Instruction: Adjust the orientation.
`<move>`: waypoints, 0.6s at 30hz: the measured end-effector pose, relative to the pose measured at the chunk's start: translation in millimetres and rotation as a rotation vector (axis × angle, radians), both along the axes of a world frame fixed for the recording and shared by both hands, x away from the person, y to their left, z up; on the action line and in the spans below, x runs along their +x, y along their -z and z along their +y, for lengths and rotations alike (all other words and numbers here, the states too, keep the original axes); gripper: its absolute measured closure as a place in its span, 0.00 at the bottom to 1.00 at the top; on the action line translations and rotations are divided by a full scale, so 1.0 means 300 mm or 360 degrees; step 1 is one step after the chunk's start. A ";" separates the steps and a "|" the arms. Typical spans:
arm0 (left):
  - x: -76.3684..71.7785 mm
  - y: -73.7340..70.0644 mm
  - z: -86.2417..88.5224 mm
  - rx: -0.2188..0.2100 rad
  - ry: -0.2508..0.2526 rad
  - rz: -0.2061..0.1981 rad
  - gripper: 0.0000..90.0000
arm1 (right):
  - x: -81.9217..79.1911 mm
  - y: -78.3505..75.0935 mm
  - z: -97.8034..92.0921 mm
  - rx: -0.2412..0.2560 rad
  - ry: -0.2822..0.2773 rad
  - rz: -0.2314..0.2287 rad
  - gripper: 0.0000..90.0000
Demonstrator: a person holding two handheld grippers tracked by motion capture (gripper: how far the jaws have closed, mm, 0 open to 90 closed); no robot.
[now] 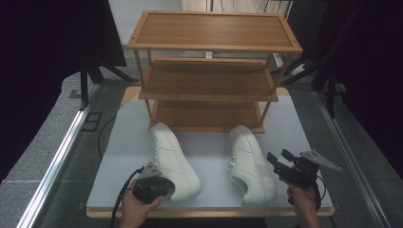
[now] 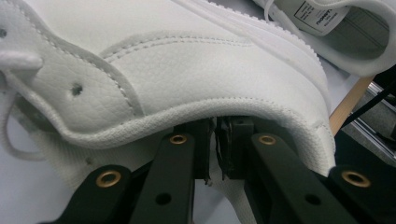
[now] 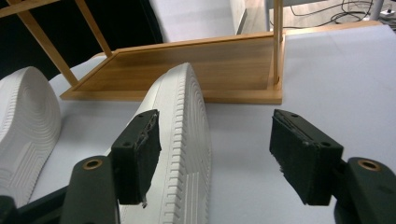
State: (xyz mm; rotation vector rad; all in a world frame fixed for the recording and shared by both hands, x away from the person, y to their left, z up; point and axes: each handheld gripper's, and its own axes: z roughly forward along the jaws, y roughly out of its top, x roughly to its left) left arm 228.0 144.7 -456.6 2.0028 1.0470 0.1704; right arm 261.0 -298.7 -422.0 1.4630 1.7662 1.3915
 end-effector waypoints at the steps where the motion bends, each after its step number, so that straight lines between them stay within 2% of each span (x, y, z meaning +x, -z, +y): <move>1: 0.002 -0.001 -0.002 0.0002 0.0002 -0.0001 0.93 | -0.001 0.000 0.002 -0.0006 0.0002 -0.0003 0.38; 10: 0.035 -0.017 -0.039 0.0007 0.0024 -0.0022 0.93 | -0.001 0.003 0.000 -0.0007 0.0015 -0.0001 0.38; 15: 0.067 -0.013 -0.065 -0.0022 0.0051 -0.0016 0.92 | -0.002 0.001 0.002 -0.0018 0.0009 -0.0001 0.38; 18: 0.079 -0.015 -0.085 0.0009 0.0043 -0.0028 0.92 | -0.002 0.002 0.005 -0.0028 0.0008 -0.0002 0.38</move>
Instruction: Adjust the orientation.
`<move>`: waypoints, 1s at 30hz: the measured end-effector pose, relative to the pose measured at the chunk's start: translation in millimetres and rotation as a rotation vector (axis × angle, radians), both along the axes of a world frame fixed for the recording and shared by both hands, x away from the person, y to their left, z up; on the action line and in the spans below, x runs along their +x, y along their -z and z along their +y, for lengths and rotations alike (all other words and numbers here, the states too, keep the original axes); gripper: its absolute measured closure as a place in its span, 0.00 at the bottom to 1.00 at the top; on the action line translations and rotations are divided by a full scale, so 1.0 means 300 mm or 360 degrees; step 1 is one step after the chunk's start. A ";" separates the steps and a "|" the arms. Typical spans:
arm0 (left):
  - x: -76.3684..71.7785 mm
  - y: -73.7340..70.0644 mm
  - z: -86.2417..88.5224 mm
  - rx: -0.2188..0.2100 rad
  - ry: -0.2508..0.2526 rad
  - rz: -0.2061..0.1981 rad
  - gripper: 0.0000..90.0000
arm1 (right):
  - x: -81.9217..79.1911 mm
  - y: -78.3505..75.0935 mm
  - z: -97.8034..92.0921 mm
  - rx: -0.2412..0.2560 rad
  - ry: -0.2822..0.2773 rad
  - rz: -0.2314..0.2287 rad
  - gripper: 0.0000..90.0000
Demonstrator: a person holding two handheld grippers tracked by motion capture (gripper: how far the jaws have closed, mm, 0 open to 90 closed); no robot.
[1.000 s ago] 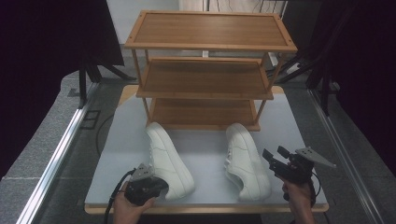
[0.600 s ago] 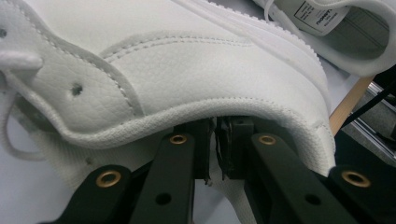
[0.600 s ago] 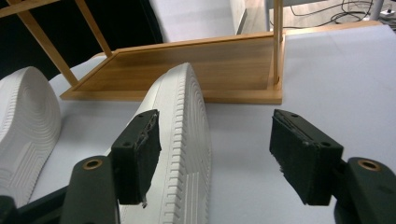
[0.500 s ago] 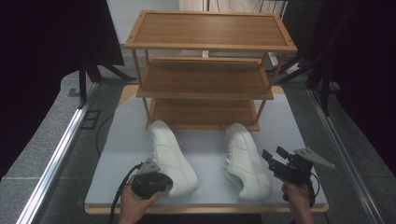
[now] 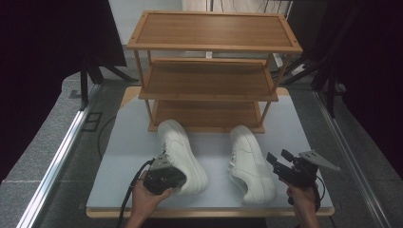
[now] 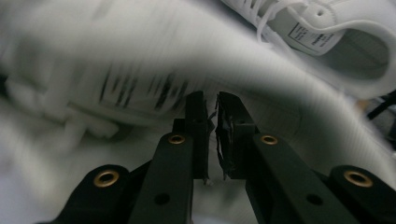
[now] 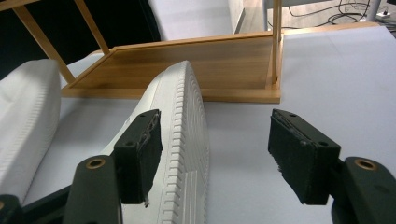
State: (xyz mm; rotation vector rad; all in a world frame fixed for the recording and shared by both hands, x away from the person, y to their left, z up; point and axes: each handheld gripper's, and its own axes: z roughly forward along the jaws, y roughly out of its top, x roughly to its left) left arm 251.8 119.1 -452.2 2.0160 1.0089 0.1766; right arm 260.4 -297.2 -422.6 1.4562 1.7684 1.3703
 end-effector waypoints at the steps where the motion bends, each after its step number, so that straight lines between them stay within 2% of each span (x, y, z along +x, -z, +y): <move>1: 0.006 0.001 -0.004 -0.0003 0.0011 -0.0003 0.92 | 0.000 0.001 0.000 0.0000 0.0000 0.0002 0.38; 2: 0.014 -0.002 -0.009 -0.0087 0.0043 -0.0023 0.92 | 0.000 0.001 0.000 0.0000 0.0000 0.0003 0.38; 3: 0.021 -0.005 -0.016 -0.0104 0.0052 -0.0018 0.92 | 0.000 0.002 -0.001 0.0000 0.0001 0.0004 0.38; 8: 0.065 -0.037 -0.118 -0.0006 0.0114 -0.0054 0.91 | 0.002 0.007 -0.006 0.0003 0.0012 0.0011 0.38; 11: 0.078 -0.037 -0.172 0.0122 0.0130 -0.0044 0.86 | 0.002 0.010 -0.012 0.0008 0.0018 0.0012 0.38; 12: 0.079 -0.034 -0.179 0.0121 0.0130 -0.0041 0.84 | 0.002 0.010 -0.017 0.0009 0.0020 0.0016 0.38; 14: 0.070 -0.037 -0.179 0.0112 0.0105 -0.0060 0.83 | 0.001 0.011 -0.024 0.0016 0.0031 0.0015 0.38; 18: 0.045 -0.055 -0.160 0.0045 0.0067 -0.0092 0.80 | -0.001 0.007 -0.037 0.0032 0.0053 0.0012 0.38; 21: 0.033 -0.070 -0.159 0.0053 0.0067 -0.0119 0.80 | -0.002 0.005 -0.036 0.0034 0.0056 0.0011 0.38; 25: 0.037 -0.072 -0.159 0.0050 0.0059 -0.0115 0.78 | 0.001 0.011 -0.021 0.0017 0.0037 0.0021 0.38; 28: 0.035 -0.063 -0.152 0.0069 0.0009 -0.0121 0.77 | 0.003 0.016 -0.016 0.0008 0.0031 0.0025 0.38; 30: 0.031 -0.058 -0.145 0.0049 -0.0008 -0.0117 0.78 | 0.003 0.018 -0.019 0.0008 0.0034 0.0034 0.38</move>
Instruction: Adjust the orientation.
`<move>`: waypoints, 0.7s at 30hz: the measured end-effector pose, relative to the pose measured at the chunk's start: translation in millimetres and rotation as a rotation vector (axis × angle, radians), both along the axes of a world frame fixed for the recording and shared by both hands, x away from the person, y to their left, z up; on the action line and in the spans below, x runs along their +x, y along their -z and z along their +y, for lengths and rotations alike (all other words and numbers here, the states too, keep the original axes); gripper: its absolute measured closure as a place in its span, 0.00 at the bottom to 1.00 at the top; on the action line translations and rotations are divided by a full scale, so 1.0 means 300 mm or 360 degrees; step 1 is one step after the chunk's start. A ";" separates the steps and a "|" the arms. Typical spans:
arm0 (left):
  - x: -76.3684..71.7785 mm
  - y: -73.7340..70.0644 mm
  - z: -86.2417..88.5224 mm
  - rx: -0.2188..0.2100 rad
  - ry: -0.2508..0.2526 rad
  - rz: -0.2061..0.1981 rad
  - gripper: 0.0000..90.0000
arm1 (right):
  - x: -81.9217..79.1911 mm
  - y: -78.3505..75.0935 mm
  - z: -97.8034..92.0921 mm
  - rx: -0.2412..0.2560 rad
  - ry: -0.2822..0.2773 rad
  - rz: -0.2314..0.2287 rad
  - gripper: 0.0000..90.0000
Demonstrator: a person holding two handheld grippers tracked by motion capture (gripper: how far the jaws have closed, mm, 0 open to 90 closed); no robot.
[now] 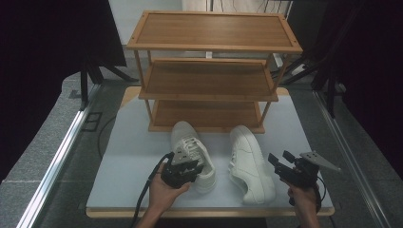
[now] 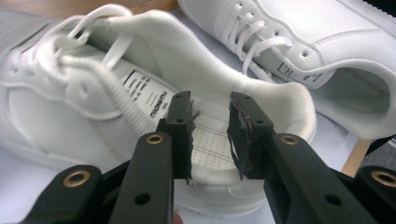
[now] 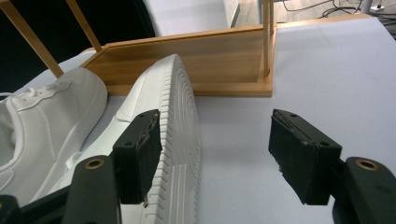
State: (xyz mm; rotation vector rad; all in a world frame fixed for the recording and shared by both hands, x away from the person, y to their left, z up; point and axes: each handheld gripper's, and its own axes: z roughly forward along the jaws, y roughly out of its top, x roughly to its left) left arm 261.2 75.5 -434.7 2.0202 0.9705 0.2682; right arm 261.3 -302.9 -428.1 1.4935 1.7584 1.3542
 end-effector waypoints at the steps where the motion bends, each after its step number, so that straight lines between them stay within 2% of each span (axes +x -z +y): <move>1: -0.001 0.002 0.004 -0.0008 -0.0001 0.0000 0.79 | 0.000 0.001 -0.002 0.0000 0.0003 0.0001 0.38; 7: 0.016 0.017 -0.015 0.0012 0.0026 0.0053 0.79 | -0.001 0.003 0.003 -0.0003 0.0014 0.0003 0.38; 10: 0.021 0.019 -0.022 0.0027 0.0011 0.0060 0.81 | -0.002 0.002 0.011 -0.0011 0.0001 0.0003 0.38; 15: 0.030 0.024 0.005 -0.0016 0.0004 0.0086 0.89 | -0.001 0.008 0.010 -0.0001 0.0005 0.0018 0.38; 21: 0.024 0.021 0.024 0.0023 -0.0012 0.0090 0.94 | -0.005 0.006 0.020 -0.0012 -0.0007 0.0020 0.38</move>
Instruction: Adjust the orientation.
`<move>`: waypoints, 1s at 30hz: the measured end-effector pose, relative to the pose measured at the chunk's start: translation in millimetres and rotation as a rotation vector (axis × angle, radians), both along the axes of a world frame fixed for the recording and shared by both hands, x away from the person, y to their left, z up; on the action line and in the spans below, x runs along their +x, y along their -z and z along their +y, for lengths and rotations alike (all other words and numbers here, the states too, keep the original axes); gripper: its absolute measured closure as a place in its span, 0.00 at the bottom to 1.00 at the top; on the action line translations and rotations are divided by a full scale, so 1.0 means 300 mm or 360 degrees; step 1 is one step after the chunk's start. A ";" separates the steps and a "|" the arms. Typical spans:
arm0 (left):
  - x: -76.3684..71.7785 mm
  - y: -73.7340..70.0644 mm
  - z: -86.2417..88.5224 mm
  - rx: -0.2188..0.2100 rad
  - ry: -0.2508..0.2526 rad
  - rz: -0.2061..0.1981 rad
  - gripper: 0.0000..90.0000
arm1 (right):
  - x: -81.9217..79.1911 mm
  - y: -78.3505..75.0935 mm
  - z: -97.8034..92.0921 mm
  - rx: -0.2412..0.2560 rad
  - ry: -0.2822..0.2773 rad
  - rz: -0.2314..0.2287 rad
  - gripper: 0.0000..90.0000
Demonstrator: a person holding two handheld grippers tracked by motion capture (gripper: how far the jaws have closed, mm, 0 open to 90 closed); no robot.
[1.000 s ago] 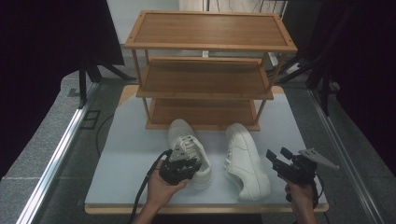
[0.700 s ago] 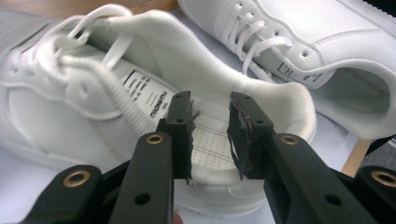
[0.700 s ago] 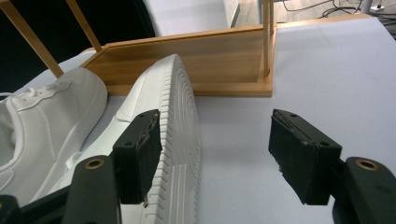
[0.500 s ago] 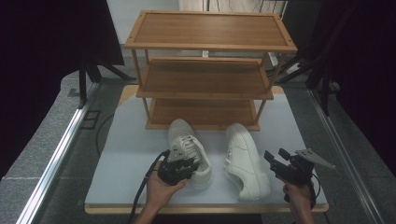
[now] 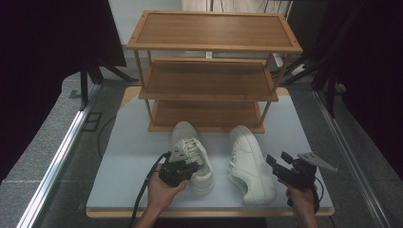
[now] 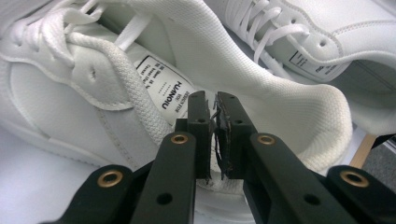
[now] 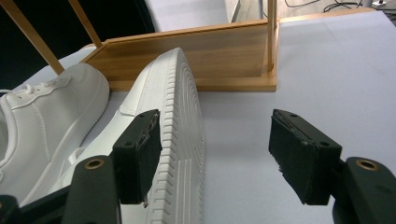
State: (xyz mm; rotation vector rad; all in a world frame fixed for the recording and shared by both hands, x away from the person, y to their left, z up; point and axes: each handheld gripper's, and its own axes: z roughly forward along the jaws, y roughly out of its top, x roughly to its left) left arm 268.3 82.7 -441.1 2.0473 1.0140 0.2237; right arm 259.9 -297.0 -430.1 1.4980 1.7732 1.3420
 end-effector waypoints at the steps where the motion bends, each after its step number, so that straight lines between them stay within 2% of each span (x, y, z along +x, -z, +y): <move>1: -0.001 -0.001 0.003 0.0011 0.0001 0.0001 0.94 | 0.000 0.000 0.002 0.0001 0.0001 -0.0003 0.38; 3: -0.002 -0.001 0.006 0.0007 -0.0003 0.0001 0.94 | -0.001 0.000 0.002 -0.0002 -0.0003 -0.0001 0.38; 9: -0.017 0.000 0.071 -0.0006 -0.0031 0.0006 0.94 | -0.001 0.002 -0.004 -0.0001 0.0002 0.0003 0.38; 14: -0.030 0.008 0.168 -0.0028 -0.0100 0.0009 0.92 | -0.006 -0.006 -0.013 0.0012 0.0014 -0.0005 0.38; 15: -0.029 0.010 0.192 -0.0041 -0.0117 0.0010 0.92 | -0.006 -0.007 -0.013 0.0015 0.0017 -0.0007 0.38; 16: -0.025 0.012 0.220 -0.0086 -0.0119 0.0030 0.93 | -0.007 -0.007 -0.013 0.0015 0.0017 -0.0007 0.38; 18: -0.018 0.016 0.245 -0.0142 -0.0113 0.0051 0.94 | -0.006 -0.007 -0.012 0.0014 0.0020 -0.0006 0.38; 22: -0.003 0.011 0.266 -0.0134 -0.0071 0.0075 0.95 | -0.002 -0.003 -0.010 0.0010 0.0018 -0.0001 0.38; 26: 0.000 0.014 0.280 -0.0177 -0.0044 0.0086 0.94 | 0.003 -0.003 -0.011 0.0018 0.0020 0.0004 0.38; 28: -0.008 0.011 0.272 -0.0210 -0.0023 0.0082 0.91 | 0.007 -0.001 -0.008 0.0026 0.0020 0.0008 0.38; 30: -0.019 0.004 0.265 -0.0220 0.0020 0.0080 0.82 | 0.013 0.002 0.003 0.0019 0.0008 0.0008 0.38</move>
